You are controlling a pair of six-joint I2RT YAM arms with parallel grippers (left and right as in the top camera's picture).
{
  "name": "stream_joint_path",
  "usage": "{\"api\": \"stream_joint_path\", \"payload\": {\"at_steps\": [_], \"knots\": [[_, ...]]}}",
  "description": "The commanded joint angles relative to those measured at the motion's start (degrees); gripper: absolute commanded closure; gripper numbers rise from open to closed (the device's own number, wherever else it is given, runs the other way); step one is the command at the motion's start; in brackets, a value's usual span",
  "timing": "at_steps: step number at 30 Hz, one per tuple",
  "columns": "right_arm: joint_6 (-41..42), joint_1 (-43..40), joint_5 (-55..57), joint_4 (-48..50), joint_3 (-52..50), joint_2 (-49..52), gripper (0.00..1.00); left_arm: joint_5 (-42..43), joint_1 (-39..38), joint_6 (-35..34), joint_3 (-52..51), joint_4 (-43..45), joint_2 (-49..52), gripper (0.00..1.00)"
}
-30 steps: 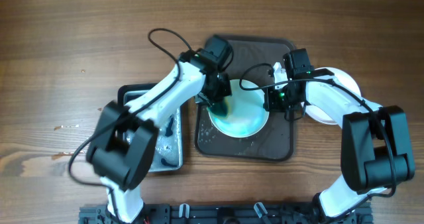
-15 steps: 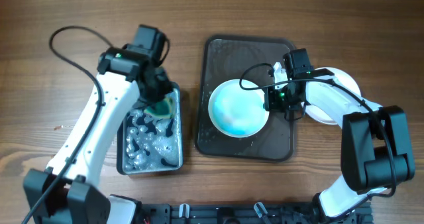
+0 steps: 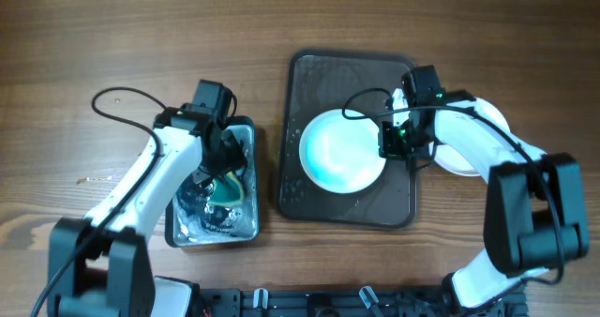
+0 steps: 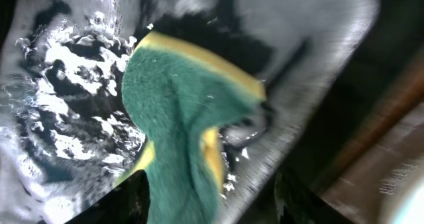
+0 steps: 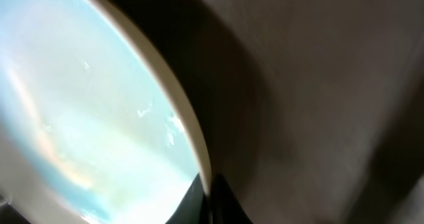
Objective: Clean dirty plates on tray and stack at the side
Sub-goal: 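Return the sponge to the soap dish and release it, then lift the plate with the right gripper and tilt it over the soap dish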
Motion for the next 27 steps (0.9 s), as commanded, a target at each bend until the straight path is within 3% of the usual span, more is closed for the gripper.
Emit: {"api": "stream_joint_path", "payload": {"at_steps": [1,3,7,8,9,10,14,17,23,27], "knots": [[-4.33,0.52,3.15,-8.48,9.40,-7.50,0.96,1.31,1.33,1.44,6.27,-2.69,-5.84,0.30],[-4.50,2.99,6.56,-15.76,15.78,-8.07,0.96,1.33,4.72,1.75,10.25,-6.29,-8.33,0.28],[-4.98,9.90,6.67,-15.91,20.31,-7.98,0.96,1.33,14.78,2.97,19.02,-14.43,-12.15,0.27],[-4.13,11.50,6.69,-15.06,20.61,-7.96,0.96,1.33,17.11,2.95,20.70,-16.20,-12.85,0.20],[-3.26,13.94,6.67,-13.27,20.81,-7.93,0.96,1.33,19.96,2.95,22.45,-18.05,-13.70,0.04],[-2.16,16.09,6.71,-11.61,20.81,-7.93,0.96,1.36,22.32,2.93,23.52,-19.34,-14.53,0.00],[1.03,24.79,7.72,-3.54,20.81,-6.58,0.96,1.33,30.77,2.93,24.13,-21.92,-18.45,0.00],[3.52,33.18,14.75,2.10,20.79,-3.91,0.96,1.31,33.70,2.93,24.11,-24.24,-19.41,0.00],[0.92,45.38,41.29,11.34,20.79,-2.82,0.96,1.31,33.86,2.93,24.09,-24.46,-19.34,0.00],[-3.43,50.49,51.36,13.73,20.79,-2.93,0.96,1.31,33.86,2.93,24.09,-24.46,-19.34,0.00]]}}
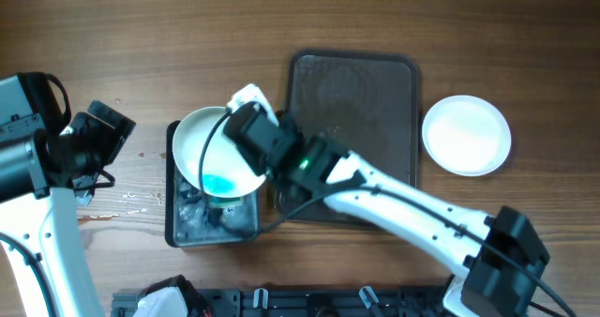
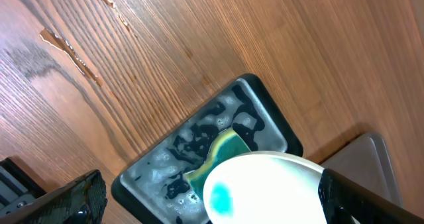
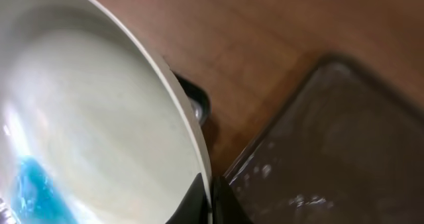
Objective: Clean dirty plates on tray and stack at the side
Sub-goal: 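Lift the plate with the right gripper and tilt it over the soap dish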
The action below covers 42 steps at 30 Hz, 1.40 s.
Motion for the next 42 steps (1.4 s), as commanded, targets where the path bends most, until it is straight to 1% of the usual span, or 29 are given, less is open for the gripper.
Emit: {"api": "stream_joint_path", "payload": {"at_steps": [1,3,6,8,11,16,18,23,28,42], "knots": [[-5.62,4.22,15.87,1.92,1.18,-0.28,0.96,0.07,0.42,0.48,0.66,-0.04,-0.31,0.00],[-8.90,6.03,20.48,3.41,1.18,-0.46,0.96,0.07,0.42,0.48,0.66,-0.04,-0.31,0.00],[-15.87,10.25,31.17,6.88,1.18,-0.66,0.96,0.09,0.42,0.48,0.66,-0.04,-0.31,0.00],[-19.12,12.28,35.98,8.92,1.18,-0.66,0.96,0.07,0.42,0.48,0.66,-0.04,-0.31,0.00],[-22.45,14.32,40.44,11.58,1.18,-0.66,0.96,0.07,0.42,0.48,0.66,-0.04,-0.31,0.00],[-24.65,15.54,45.07,13.27,1.18,-0.68,0.96,0.07,0.42,0.48,0.63,-0.04,-0.31,0.00],[-27.08,15.89,46.97,14.73,1.18,-0.68,0.96,0.09,0.42,0.48,0.66,-0.04,-0.31,0.00],[-30.93,16.50,47.98,18.25,1.18,-0.87,0.96,0.09,0.42,0.48,0.66,-0.04,-0.31,0.00],[-37.05,17.49,49.05,22.62,1.16,-0.90,0.96,0.07,0.42,0.48,0.66,-0.04,-0.31,0.00],[-39.06,17.88,49.24,23.34,1.16,-0.90,0.96,0.07,0.42,0.48,0.66,-0.04,-0.31,0.00]]}}
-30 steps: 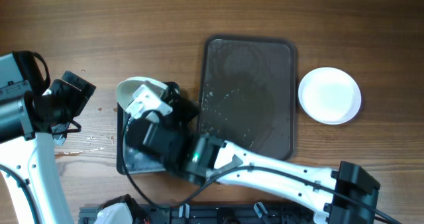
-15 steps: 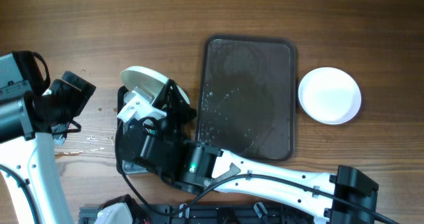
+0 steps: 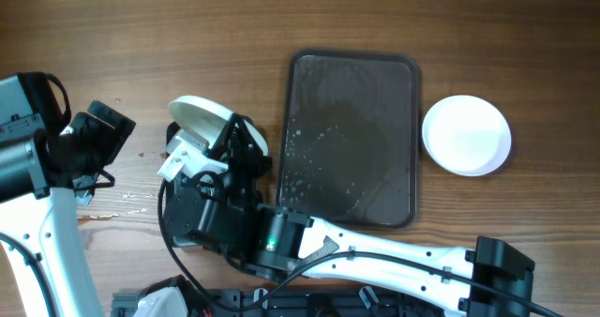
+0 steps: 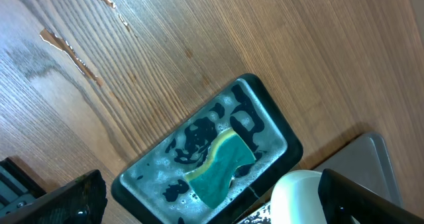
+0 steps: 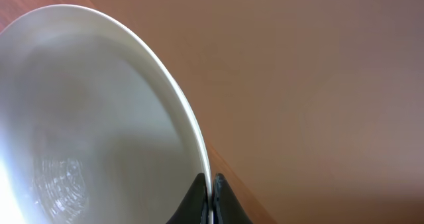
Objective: Clean dirty plates on tray and stack at the side
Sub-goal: 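Lift the plate with the right gripper and tilt it over the soap dish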
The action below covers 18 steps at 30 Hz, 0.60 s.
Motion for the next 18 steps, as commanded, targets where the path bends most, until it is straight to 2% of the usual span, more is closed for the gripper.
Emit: {"api": "stream_joint_path", "payload": {"at_steps": [1,18], "knots": [[-0.72,0.31,1.64,0.37,1.11,-0.90,0.96,0.07,0.42,0.48,0.66,-0.04,-0.31,0.00],[-0.70,0.28,1.64,0.37,1.11,-0.90,0.96,0.07,0.42,0.48,0.66,-0.04,-0.31,0.00]]}}
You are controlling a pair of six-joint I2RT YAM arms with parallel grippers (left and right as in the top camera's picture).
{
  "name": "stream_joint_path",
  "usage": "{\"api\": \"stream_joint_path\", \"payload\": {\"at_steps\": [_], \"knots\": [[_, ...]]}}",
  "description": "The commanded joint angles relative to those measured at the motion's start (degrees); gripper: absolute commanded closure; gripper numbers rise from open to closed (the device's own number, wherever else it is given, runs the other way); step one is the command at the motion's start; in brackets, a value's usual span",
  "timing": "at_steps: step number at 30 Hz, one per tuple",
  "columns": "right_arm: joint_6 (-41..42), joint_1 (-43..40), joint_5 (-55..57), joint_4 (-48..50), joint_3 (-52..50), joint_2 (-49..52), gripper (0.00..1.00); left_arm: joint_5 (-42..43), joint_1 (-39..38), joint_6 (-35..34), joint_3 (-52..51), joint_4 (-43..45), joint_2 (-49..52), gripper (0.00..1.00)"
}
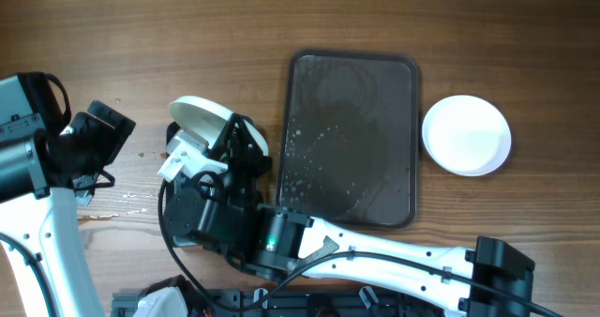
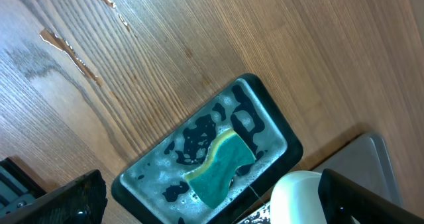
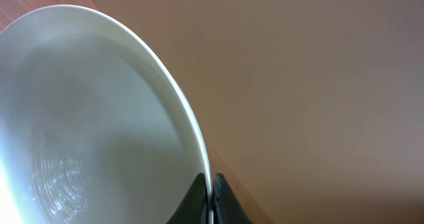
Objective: Clean dirty plates on tray and stack at the side
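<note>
A white plate (image 1: 200, 116) hangs tilted, high above the table's left side. My right gripper (image 3: 211, 184) is shut on its rim, and its pale inner face (image 3: 93, 131) fills the right wrist view with no blue stain showing. The same plate (image 2: 298, 196) shows at the lower edge of the left wrist view. My left gripper (image 2: 209, 184) is open and held high, with nothing between its fingers. Below it, a green-and-yellow sponge (image 2: 217, 166) lies in the soapy metal basin (image 2: 265, 105). The dark tray (image 1: 352, 92) is wet and bare. A clean white plate (image 1: 466, 134) lies to its right.
My right arm (image 1: 281, 237) reaches across the front of the table and hides the basin from overhead. My left arm (image 1: 56, 158) stands at the far left edge. Water streaks (image 2: 66, 48) mark the wood left of the basin.
First my left gripper was down in the basin at the sponge and my right gripper was at the rim of a blue-smeared plate on the tray. Then the left arm stood off at the left, open, with the plate over the basin. Since then the plate hangs tilted, high up.
</note>
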Motion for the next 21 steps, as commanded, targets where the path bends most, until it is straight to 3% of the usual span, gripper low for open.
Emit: {"api": "stream_joint_path", "payload": {"at_steps": [1,5,9,11,15,21], "knots": [[-0.07,0.28,1.62,0.39,1.11,-0.90,0.96,0.07,0.42,0.48,0.66,-0.04,-0.31,0.00],[2.19,0.22,1.57,0.33,1.11,-0.90,0.96,0.07,0.42,0.48,0.66,-0.04,-0.31,0.00],[21.22,-3.54,-2.03,-4.07,0.96,-0.87,0.96,0.07,0.42,0.48,0.66,-0.04,-0.31,0.00],[26.97,-6.43,-12.94,-8.70,0.96,-0.87,0.96,0.07,0.42,0.48,0.66,-0.04,-0.31,0.00],[43.47,-19.08,-51.47,-20.59,1.03,-1.25,0.96,0.07,0.42,0.48,0.66,-0.04,-0.31,0.00],[46.07,-42.86,-87.80,-23.02,1.03,-9.29,0.96,0.07,0.42,0.48,0.63,-0.04,-0.31,0.00]]}}
